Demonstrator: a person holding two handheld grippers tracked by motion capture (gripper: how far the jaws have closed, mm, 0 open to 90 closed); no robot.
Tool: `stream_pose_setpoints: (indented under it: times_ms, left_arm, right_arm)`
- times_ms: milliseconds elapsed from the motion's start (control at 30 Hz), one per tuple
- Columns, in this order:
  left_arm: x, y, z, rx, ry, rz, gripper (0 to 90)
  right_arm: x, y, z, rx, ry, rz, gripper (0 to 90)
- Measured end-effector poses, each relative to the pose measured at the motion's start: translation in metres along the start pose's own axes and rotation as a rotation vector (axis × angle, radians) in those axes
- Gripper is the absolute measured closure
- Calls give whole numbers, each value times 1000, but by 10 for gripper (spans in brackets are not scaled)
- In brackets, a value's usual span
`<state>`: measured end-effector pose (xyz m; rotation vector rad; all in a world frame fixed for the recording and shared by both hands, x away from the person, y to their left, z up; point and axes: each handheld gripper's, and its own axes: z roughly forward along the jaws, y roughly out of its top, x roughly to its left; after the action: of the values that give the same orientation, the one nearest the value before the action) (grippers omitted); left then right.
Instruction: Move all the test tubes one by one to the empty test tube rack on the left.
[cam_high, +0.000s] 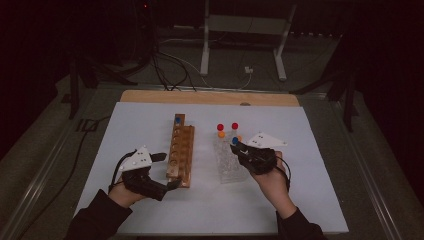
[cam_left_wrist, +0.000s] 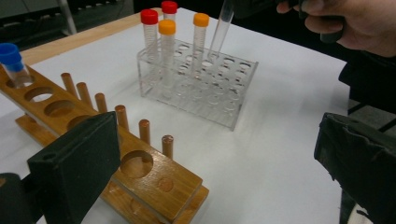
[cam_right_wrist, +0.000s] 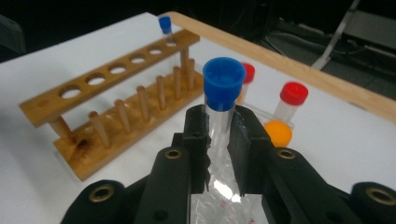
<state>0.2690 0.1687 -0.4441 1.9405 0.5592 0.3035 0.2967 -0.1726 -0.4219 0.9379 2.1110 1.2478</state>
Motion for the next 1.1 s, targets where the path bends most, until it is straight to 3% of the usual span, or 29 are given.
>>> stream_pose_setpoints:
  times_ms: [167, 367, 700, 1100]
  left_arm:
    - [-1, 2, -1, -7, -11, 3, 13]
    - [-5, 5, -2, -13, -16, 14, 14]
    - [-11, 11, -3, -32, -37, 20, 14]
    - [-22, 19, 0, -47, -61, 34, 41]
  right_arm:
    - [9, 8, -13, -41, 22, -15, 773]
    - [25, 16, -24, -72, 93, -42, 773]
    - [52, 7, -12, -12, 205, -71, 773]
    - [74, -9, 9, 78, 285, -115, 773]
